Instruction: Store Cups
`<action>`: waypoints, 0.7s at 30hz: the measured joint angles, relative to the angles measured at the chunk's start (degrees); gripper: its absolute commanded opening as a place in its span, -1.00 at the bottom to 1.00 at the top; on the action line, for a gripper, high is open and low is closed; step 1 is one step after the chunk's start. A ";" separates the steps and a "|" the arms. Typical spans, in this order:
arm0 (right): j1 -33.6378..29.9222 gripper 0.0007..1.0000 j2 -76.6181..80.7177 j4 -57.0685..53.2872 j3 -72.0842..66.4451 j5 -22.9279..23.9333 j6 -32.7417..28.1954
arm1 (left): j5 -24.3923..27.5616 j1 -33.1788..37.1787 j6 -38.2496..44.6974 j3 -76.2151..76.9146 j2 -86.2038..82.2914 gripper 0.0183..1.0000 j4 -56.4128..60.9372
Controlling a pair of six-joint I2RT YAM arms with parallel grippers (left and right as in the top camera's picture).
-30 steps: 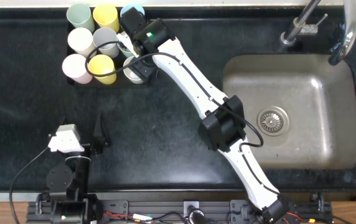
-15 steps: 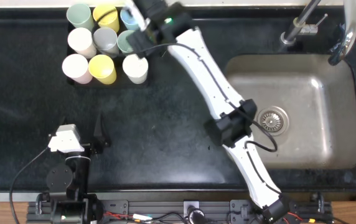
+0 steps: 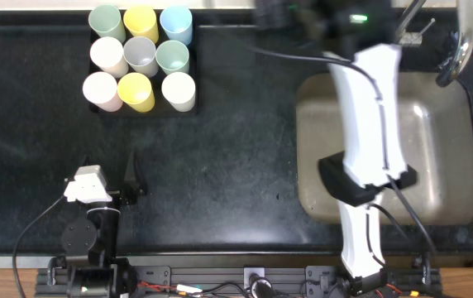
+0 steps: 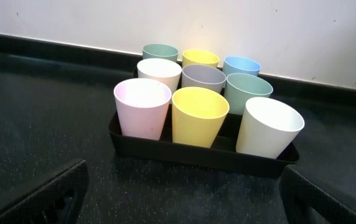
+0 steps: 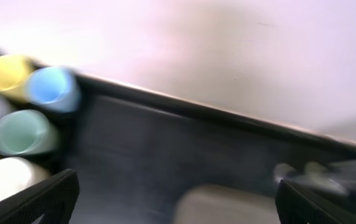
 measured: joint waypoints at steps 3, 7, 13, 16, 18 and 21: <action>-2.93 1.00 -2.49 -0.46 -2.51 2.23 0.96 | 0.00 0.00 0.00 0.00 0.00 1.00 0.00; -4.90 0.99 -6.51 -0.46 -12.50 3.30 1.95 | 0.02 0.00 0.00 0.00 0.00 1.00 0.00; -5.64 1.00 -18.47 0.72 -39.89 3.41 5.77 | 0.00 0.00 0.00 0.00 0.00 1.00 0.00; -6.01 0.99 -27.67 2.36 -55.23 2.32 9.25 | 0.00 0.00 0.00 0.00 0.00 1.00 0.00; -7.10 1.00 -35.17 5.68 -65.90 -0.61 11.78 | 0.00 0.00 0.00 0.00 0.00 1.00 0.00; -10.25 1.00 -48.54 20.15 -83.21 -6.25 13.46 | 0.00 0.00 0.00 0.00 -0.04 1.00 0.00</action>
